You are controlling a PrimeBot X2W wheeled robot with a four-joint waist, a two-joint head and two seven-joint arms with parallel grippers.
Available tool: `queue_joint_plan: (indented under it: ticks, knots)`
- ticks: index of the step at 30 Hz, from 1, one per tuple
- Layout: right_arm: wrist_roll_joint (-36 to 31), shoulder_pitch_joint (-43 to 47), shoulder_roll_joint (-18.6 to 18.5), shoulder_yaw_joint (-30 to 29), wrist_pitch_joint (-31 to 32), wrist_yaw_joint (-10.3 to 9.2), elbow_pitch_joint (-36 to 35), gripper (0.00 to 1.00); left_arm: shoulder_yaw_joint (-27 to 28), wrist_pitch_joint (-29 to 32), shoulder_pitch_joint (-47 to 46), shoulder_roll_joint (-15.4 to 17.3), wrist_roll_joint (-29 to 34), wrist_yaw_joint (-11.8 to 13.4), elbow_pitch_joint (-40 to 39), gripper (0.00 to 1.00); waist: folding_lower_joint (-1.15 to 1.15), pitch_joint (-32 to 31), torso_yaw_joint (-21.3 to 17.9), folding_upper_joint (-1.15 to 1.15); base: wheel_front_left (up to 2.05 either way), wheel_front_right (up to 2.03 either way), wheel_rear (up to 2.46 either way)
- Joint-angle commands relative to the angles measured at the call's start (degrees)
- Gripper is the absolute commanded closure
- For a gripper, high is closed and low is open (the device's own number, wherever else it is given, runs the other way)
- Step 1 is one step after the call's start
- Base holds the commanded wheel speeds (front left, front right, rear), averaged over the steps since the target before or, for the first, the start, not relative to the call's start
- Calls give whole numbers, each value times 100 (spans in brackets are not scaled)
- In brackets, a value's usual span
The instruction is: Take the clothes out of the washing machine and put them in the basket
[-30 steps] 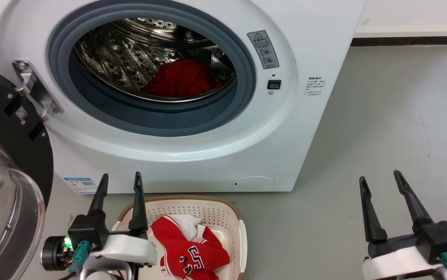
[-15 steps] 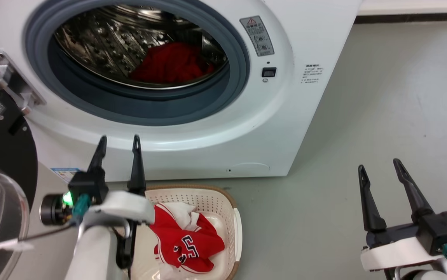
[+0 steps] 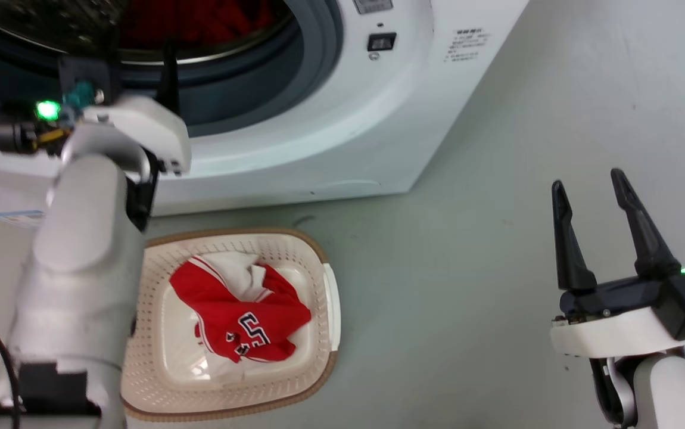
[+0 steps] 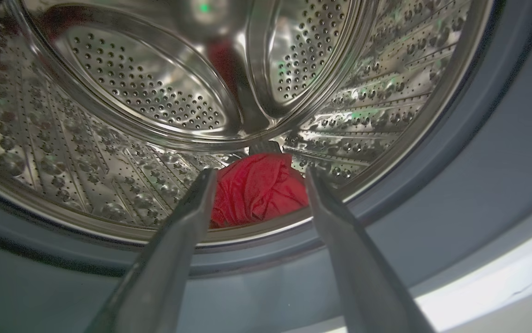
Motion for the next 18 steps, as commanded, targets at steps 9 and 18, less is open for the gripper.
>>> queue_joint_plan:
  ticks: [9,18]
  knots:
    - [310,-484,10,62,-12,-4,-165,0,-204,592,-1935,467,103,-195,1212,0,-1,1284,-696,0,0,0,0]
    - [621,-756,12,18,-11,-4,-360,0,-546,1757,-3895,836,161,-316,2203,0,-1,2278,-1012,0,0,0,0]
